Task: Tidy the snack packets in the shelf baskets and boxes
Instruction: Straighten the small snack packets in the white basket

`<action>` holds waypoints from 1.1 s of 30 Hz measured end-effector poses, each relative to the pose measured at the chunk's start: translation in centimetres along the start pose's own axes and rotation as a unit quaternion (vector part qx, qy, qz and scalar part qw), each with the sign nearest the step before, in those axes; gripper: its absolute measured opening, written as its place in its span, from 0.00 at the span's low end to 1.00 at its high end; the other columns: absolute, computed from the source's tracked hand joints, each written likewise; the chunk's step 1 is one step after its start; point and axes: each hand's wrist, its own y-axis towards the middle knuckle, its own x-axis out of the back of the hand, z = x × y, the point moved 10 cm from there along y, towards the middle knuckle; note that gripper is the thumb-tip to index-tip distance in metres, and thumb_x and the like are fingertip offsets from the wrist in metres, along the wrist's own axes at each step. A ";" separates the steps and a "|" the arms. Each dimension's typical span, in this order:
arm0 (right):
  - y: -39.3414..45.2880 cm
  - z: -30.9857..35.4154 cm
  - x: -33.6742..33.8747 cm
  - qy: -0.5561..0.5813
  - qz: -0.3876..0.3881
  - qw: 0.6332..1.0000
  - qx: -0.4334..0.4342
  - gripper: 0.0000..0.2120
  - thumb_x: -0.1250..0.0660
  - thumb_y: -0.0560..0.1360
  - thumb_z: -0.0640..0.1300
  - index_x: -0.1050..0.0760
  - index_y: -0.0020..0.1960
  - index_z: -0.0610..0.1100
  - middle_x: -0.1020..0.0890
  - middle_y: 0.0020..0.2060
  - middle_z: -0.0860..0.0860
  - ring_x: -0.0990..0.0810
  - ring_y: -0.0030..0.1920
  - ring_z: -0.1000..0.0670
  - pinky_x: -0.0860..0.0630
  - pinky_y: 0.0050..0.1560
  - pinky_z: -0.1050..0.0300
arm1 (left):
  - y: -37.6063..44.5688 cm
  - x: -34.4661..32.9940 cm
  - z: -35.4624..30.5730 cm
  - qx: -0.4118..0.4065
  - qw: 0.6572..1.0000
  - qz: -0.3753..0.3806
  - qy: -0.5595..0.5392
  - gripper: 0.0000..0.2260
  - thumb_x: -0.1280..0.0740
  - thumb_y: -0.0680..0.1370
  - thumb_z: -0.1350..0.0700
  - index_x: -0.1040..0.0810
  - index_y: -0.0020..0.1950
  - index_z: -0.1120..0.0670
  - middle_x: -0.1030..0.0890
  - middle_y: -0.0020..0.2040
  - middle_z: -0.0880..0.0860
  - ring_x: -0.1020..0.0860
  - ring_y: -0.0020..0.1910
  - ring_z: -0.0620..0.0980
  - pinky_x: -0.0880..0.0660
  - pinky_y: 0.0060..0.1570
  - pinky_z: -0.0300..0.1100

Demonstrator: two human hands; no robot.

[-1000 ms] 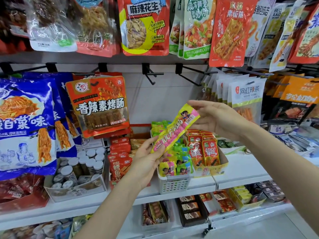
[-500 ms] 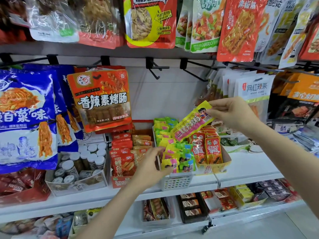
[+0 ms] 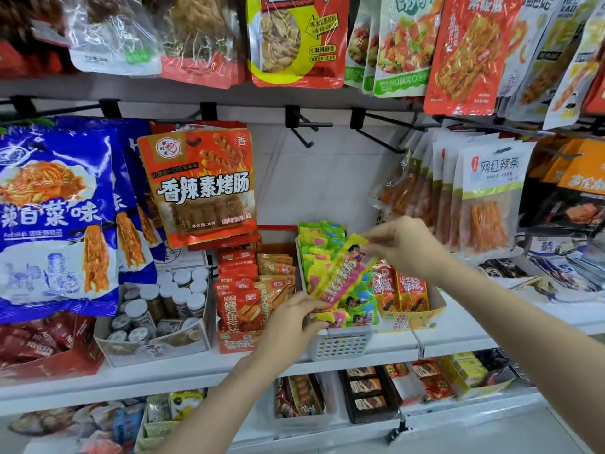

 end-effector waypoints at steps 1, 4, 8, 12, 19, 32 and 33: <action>0.0 0.4 -1.1 -0.021 0.015 1.000 0.009 0.13 0.27 0.74 0.45 0.17 0.57 0.44 0.14 0.49 0.50 0.19 0.40 0.63 0.31 0.46 0.78 | 0.0 0.0 0.0 0.001 1.000 0.000 0.001 0.15 0.29 0.77 0.54 0.20 0.64 0.52 0.24 0.52 0.48 0.27 0.46 0.43 0.36 0.46 0.24; 0.1 1.4 -4.2 -0.044 0.049 0.997 0.040 0.12 0.27 0.74 0.45 0.17 0.56 0.44 0.15 0.50 0.48 0.17 0.48 0.53 0.32 0.50 0.71 | 0.2 0.0 0.3 0.014 1.000 -0.003 -0.005 0.15 0.29 0.77 0.54 0.21 0.64 0.51 0.27 0.52 0.48 0.26 0.47 0.46 0.37 0.46 0.23; 0.5 1.3 -8.5 -0.068 0.113 0.991 0.013 0.14 0.24 0.71 0.47 0.16 0.54 0.43 0.14 0.47 0.48 0.17 0.46 0.52 0.23 0.52 0.60 | 0.6 0.0 0.9 0.030 0.999 -0.013 -0.021 0.14 0.28 0.76 0.54 0.19 0.61 0.51 0.27 0.51 0.46 0.26 0.48 0.46 0.35 0.46 0.22; 1.0 -0.1 -8.4 -0.026 0.088 0.995 -0.042 0.13 0.20 0.66 0.47 0.15 0.48 0.43 0.13 0.41 0.48 0.16 0.42 0.54 0.21 0.50 0.60 | 0.6 0.3 1.1 0.028 0.998 -0.020 -0.060 0.13 0.26 0.74 0.50 0.18 0.57 0.51 0.25 0.52 0.46 0.24 0.48 0.46 0.26 0.52 0.38; 0.2 0.0 -10.3 0.003 0.171 0.985 -0.026 0.07 0.28 0.74 0.44 0.14 0.50 0.45 0.13 0.42 0.49 0.16 0.42 0.54 0.20 0.50 0.60 | 0.9 0.6 0.6 -0.014 0.999 -0.046 -0.020 0.06 0.29 0.77 0.52 0.20 0.50 0.54 0.25 0.62 0.47 0.27 0.60 0.45 0.30 0.60 0.44; 0.7 -2.9 -9.8 -0.074 0.078 0.992 -0.060 0.15 0.24 0.70 0.54 0.15 0.50 0.44 0.14 0.45 0.49 0.17 0.47 0.50 0.21 0.48 0.56 | 0.9 -1.1 0.5 -0.005 1.000 0.027 -0.001 0.18 0.37 0.82 0.49 0.31 0.71 0.48 0.30 0.68 0.44 0.25 0.59 0.47 0.29 0.61 0.45; 0.8 -2.8 -9.9 -0.081 0.072 0.992 -0.060 0.15 0.24 0.70 0.54 0.15 0.50 0.45 0.15 0.47 0.48 0.18 0.50 0.49 0.21 0.50 0.55 | 0.9 -1.2 0.2 -0.015 0.999 0.029 -0.002 0.16 0.37 0.82 0.50 0.29 0.70 0.51 0.29 0.66 0.45 0.24 0.56 0.48 0.29 0.60 0.45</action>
